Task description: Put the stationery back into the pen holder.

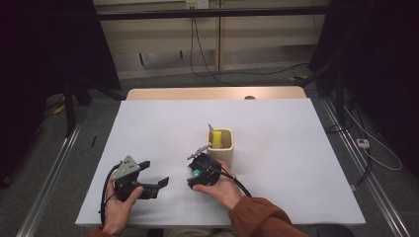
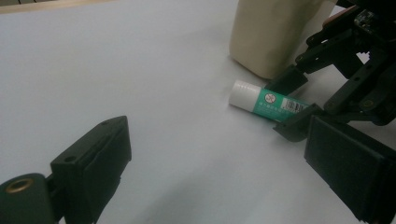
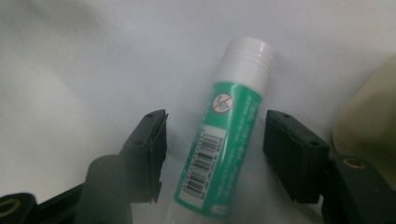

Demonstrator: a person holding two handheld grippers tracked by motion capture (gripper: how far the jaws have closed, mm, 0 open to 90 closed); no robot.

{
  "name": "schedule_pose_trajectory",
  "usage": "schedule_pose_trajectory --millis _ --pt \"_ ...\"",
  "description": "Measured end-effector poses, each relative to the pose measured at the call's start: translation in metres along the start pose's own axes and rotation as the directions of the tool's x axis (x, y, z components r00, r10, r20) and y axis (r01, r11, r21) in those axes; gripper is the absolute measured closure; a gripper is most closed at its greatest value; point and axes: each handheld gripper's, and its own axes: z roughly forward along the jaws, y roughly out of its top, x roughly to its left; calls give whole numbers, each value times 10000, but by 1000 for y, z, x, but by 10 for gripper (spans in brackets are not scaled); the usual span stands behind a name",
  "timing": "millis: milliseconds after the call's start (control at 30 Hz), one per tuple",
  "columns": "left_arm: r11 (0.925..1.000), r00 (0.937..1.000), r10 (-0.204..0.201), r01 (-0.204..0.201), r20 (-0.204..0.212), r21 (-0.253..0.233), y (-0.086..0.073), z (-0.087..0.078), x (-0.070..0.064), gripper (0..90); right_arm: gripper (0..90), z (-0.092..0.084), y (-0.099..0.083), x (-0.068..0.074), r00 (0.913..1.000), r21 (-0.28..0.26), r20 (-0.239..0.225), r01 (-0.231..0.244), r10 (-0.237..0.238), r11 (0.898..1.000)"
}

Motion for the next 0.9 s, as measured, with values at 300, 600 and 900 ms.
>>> schedule_pose_trajectory --millis 300,600,900 --pt "10000 10000 -51 51 -74 -52 0 -1 1 73 486 2 4 0 9990 7 382 -224 224 9997" --pt "9999 9999 -97 96 -99 -71 0 -1 2 72 524 3 7 3 9973 122 679 -294 285 9995" --pt "9999 9999 -105 105 -72 -58 0 -1 2 72 580 3 8 1 9967 100 725 -378 370 9992"
